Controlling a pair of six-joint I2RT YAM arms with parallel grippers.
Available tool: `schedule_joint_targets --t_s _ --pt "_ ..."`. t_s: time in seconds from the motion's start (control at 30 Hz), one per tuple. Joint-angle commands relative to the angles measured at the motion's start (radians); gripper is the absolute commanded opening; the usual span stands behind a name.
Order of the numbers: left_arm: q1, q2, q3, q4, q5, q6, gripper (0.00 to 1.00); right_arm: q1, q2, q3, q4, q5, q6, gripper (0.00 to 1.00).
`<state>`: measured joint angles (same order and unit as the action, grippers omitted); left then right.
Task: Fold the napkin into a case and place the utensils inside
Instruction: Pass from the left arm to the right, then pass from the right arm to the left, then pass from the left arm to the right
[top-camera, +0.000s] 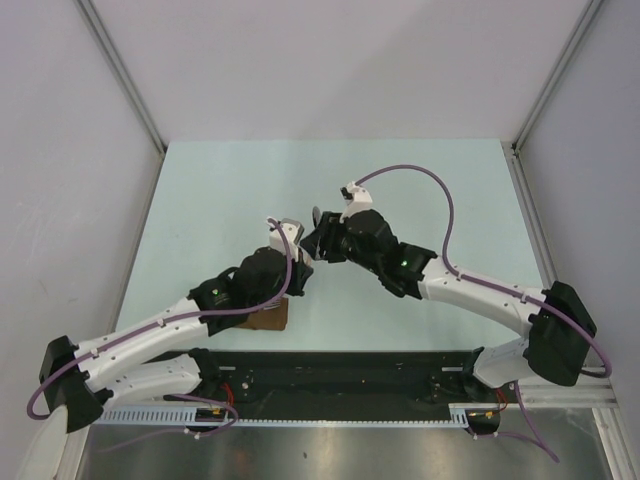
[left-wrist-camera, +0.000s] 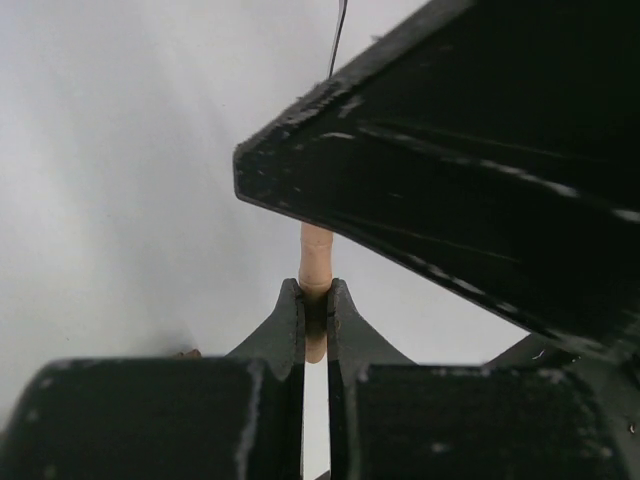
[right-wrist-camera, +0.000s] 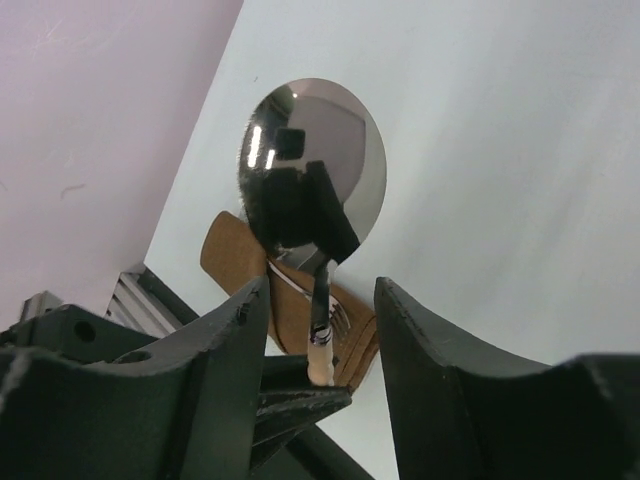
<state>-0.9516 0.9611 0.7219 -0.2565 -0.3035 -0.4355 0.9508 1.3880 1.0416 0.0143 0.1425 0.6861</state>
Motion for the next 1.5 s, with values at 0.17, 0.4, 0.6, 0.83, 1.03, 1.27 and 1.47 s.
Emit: schedule_joint_targets --t_s 0.17,0.4,0.6,0.83,1.03,1.27,1.47 --pt "-0.013 -0.042 0.067 -0.010 0.062 -0.017 0.32 -0.023 0.014 0.011 0.142 -0.036 -0.048 0.02" --pt "0.184 -0.099 -0.047 0.149 0.584 -0.183 0.62 -0.173 -0.151 -0.234 0.516 -0.481 -0.054 0.00" --pt "0.206 -0.076 -0.118 0.383 0.776 -0.269 0.63 -0.198 -0.233 -0.351 0.705 -0.595 0.018 0.00" --pt "0.211 -0.048 -0.119 0.478 0.816 -0.315 0.12 -0.181 -0.230 -0.376 0.765 -0.615 0.053 0.00" --pt "0.155 -0.044 0.053 -0.033 0.398 -0.002 0.00 -0.175 -0.274 -0.095 -0.043 -0.280 -0.120 0.68" --pt "0.133 -0.027 0.085 -0.138 0.224 0.116 0.00 -0.210 -0.201 0.057 -0.212 -0.251 -0.244 0.68" --pt "0.106 0.013 0.117 -0.156 0.213 0.153 0.00 -0.208 -0.078 0.202 -0.229 -0.337 -0.350 0.53"
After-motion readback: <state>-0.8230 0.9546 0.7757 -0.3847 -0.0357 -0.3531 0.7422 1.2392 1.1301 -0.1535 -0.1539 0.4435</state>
